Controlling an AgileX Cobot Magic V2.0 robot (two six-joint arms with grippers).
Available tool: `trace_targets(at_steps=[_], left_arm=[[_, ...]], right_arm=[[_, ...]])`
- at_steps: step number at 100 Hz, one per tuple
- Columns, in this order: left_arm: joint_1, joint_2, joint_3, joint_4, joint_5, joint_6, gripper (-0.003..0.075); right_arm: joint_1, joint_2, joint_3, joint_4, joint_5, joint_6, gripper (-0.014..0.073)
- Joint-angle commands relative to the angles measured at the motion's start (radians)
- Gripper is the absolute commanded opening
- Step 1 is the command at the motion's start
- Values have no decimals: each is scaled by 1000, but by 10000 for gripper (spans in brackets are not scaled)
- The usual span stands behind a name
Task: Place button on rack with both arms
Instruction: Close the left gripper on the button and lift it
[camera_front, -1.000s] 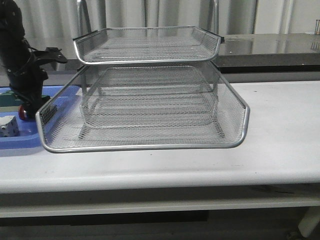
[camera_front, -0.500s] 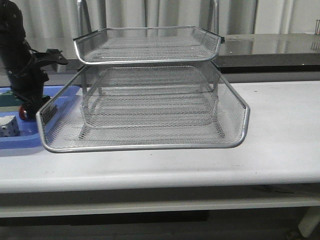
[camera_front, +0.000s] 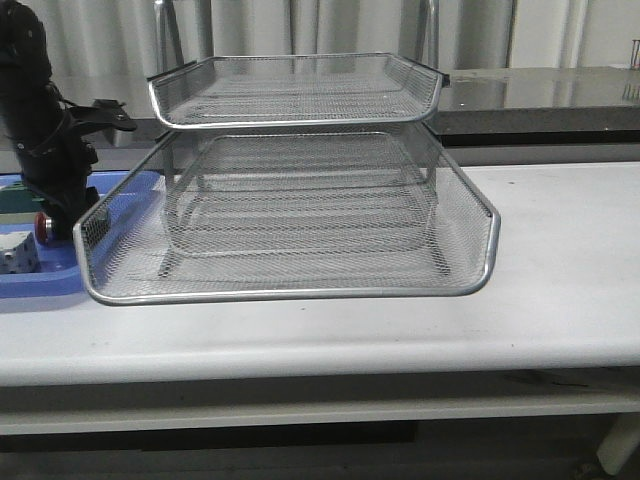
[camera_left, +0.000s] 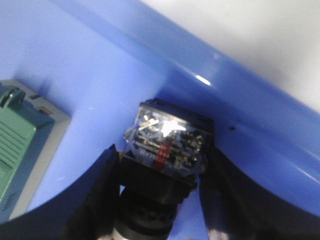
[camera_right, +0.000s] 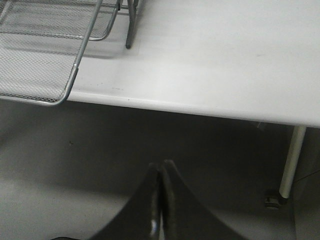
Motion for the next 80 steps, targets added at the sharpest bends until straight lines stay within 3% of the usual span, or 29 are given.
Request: trace_targets(at_steps=[1,23,64,80], left_arm=[[-4,-60,-27,-1,-7,-5,71],[-2,-60,-76,14,84,-9,17],[0,-60,-336,13,326,-66,7],[0,-88,-354,15,326,-109,8]], right_arm=[[-3,3,-33,-3,-64,-2,-69],[-3,3,-33,-3,-64,-2,-69],[-3,3,-33,-3,-64,-2,-69],[-3,3,-33,-3,-63,-2,-69]])
